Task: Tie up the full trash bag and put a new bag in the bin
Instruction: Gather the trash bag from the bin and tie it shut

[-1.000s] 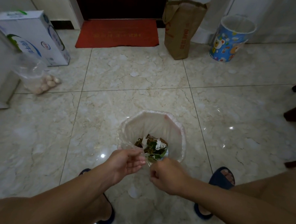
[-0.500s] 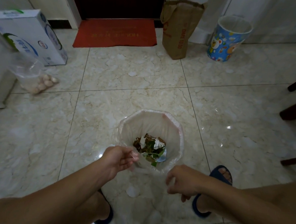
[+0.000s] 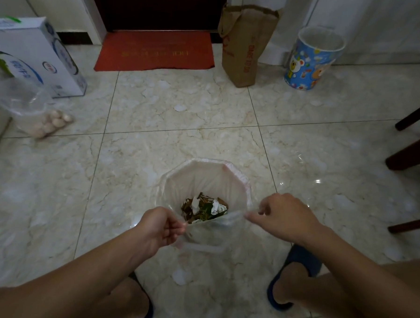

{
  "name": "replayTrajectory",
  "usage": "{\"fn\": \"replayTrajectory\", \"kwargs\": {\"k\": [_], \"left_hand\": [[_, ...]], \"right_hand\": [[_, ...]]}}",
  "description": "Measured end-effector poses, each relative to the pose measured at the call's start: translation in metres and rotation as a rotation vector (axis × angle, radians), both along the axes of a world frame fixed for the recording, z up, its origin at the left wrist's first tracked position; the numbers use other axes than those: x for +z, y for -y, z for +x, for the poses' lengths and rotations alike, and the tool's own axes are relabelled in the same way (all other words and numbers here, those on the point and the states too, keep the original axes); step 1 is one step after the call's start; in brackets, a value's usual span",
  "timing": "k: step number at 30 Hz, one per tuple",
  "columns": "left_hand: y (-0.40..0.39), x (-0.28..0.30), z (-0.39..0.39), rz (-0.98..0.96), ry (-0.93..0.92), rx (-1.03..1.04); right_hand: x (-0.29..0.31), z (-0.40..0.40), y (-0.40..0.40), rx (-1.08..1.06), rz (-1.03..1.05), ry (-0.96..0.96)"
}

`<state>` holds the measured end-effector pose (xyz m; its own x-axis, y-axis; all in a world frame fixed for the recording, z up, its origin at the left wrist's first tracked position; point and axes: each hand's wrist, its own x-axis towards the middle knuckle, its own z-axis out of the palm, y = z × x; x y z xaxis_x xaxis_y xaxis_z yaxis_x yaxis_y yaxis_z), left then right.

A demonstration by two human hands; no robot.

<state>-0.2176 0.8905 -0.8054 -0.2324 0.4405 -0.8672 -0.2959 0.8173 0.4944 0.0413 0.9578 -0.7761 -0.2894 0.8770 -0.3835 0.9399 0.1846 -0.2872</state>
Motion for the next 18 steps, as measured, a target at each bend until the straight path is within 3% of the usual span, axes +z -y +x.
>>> {"fn": "replayTrajectory", "kwargs": {"k": [4,7,12,18], "left_hand": [[0.000,-0.001,-0.001,-0.022,-0.037,0.000],[0.000,-0.002,-0.003,-0.031,-0.046,-0.013],[0.000,-0.005,-0.006,-0.030,-0.048,-0.003],[0.001,-0.006,-0.011,-0.027,-0.039,-0.004]], "right_hand": [[0.001,-0.005,-0.014,-0.335,-0.142,-0.487],[-0.004,-0.006,-0.026,-0.597,-0.170,-0.683],[-0.030,-0.008,-0.047,-0.900,-0.137,-0.713],[-0.061,-0.023,-0.060,-0.973,-0.607,-0.622]]}}
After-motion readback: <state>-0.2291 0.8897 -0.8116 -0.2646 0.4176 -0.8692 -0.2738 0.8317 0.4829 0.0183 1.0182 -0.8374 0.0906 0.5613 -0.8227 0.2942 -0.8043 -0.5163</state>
